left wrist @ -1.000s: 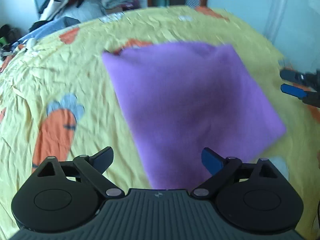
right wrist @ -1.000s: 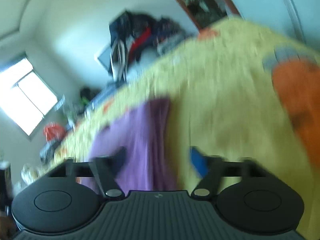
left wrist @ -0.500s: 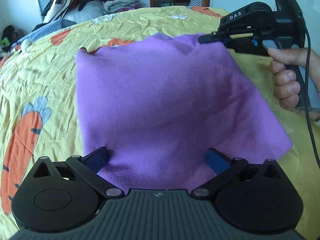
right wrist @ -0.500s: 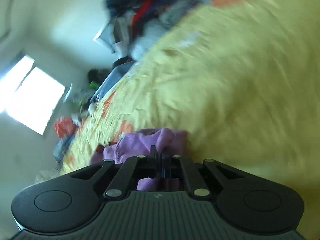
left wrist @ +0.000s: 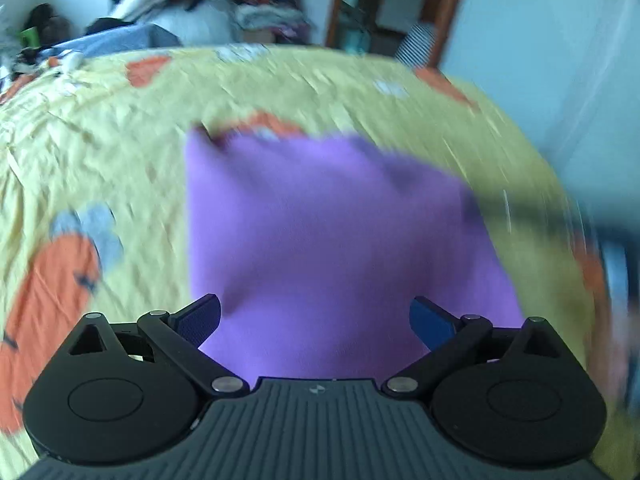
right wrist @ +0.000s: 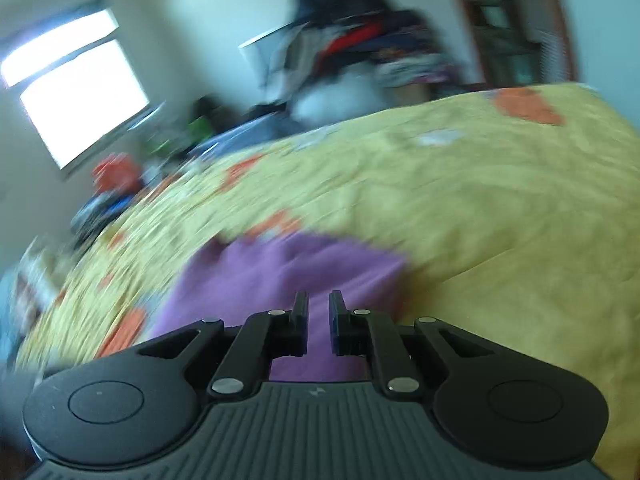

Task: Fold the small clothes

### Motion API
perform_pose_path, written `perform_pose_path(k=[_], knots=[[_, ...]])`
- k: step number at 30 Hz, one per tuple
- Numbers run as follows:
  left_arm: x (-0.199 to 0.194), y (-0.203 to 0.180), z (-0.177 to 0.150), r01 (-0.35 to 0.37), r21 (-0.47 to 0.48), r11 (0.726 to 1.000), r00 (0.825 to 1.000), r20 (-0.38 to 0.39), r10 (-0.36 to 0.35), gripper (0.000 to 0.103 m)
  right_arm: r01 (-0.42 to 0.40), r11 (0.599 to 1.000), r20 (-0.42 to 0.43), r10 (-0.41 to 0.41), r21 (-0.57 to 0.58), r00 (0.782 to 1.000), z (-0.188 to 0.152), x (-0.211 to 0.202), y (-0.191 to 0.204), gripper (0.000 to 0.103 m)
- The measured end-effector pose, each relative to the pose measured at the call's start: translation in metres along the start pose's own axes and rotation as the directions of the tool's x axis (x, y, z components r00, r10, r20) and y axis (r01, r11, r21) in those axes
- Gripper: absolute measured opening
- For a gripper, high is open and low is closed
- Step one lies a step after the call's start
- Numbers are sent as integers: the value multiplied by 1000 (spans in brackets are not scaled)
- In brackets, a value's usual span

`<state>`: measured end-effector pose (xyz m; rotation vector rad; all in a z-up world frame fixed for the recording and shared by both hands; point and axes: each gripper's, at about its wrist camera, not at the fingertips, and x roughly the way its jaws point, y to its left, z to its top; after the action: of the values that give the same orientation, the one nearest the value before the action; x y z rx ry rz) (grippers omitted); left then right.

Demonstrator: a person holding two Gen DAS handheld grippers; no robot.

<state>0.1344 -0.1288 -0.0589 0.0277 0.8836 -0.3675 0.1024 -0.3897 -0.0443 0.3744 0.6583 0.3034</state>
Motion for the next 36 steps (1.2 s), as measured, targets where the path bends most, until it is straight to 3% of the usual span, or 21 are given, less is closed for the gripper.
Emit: perform_pose_path(k=[2, 3, 4, 6, 8, 10, 12, 16, 18, 20, 27, 30, 33, 34, 36], knots=[[21, 9, 25, -10, -24, 1000, 1000, -6, 10, 94, -5, 995, -58, -1, -97, 998, -12, 13, 15, 11], [34, 14, 34, -36, -31, 999, 999, -15, 35, 88, 33, 990, -85, -45, -136, 995, -17, 21, 18, 10], [49, 16, 42, -65, -14, 998, 997, -39, 64, 88, 100, 982, -90, -115, -163, 989, -20, 28, 14, 8], [76, 24, 51, -133, 7, 991, 988, -73, 133, 92, 103, 987, -65, -111, -120, 992, -21, 28, -3, 7], [91, 34, 51, -140, -21, 990, 986, -99, 137, 103, 122, 990, -64, -127, -66, 990, -14, 30, -12, 7], [85, 38, 51, -144, -47, 989, 986, -93, 139, 103, 134, 988, -81, -140, -81, 987, -8, 31, -7, 8], [68, 40, 43, -140, -79, 987, 988, -78, 134, 96, 136, 986, -40, -140, -98, 989, -12, 10, 3, 9], [36, 35, 28, -159, -77, 984, 987, -18, 159, 97, 64, 984, -47, -72, -166, 996, -42, -26, 31, 10], [28, 31, 23, -162, -72, 984, 987, -7, 161, 97, 36, 983, -87, -52, -180, 995, -58, -25, 38, 10], [24, 30, 17, -173, -67, 983, 985, -1, 173, 97, 65, 975, -109, -89, -212, 990, -72, -18, 38, 9], [17, 28, 0, -175, -70, 982, 984, -11, 175, 99, 88, 986, -73, -99, -140, 992, -71, -20, 26, 9], [12, 28, -7, -175, -60, 983, 984, -17, 175, 99, 99, 981, -56, -110, -168, 992, -73, -30, 43, 15], [9, 28, -17, -187, -42, 982, 982, -26, 186, 100, 86, 979, -53, -98, -182, 994, -79, -32, 52, 37], [8, 28, -22, -184, -31, 982, 982, -37, 183, 100, 81, 979, -59, -94, -187, 994, -81, -30, 54, 49], [5, 27, -35, -197, 7, 980, 979, -52, 197, 102, 104, 970, -74, -123, -219, 990, -89, -26, 55, 51]])
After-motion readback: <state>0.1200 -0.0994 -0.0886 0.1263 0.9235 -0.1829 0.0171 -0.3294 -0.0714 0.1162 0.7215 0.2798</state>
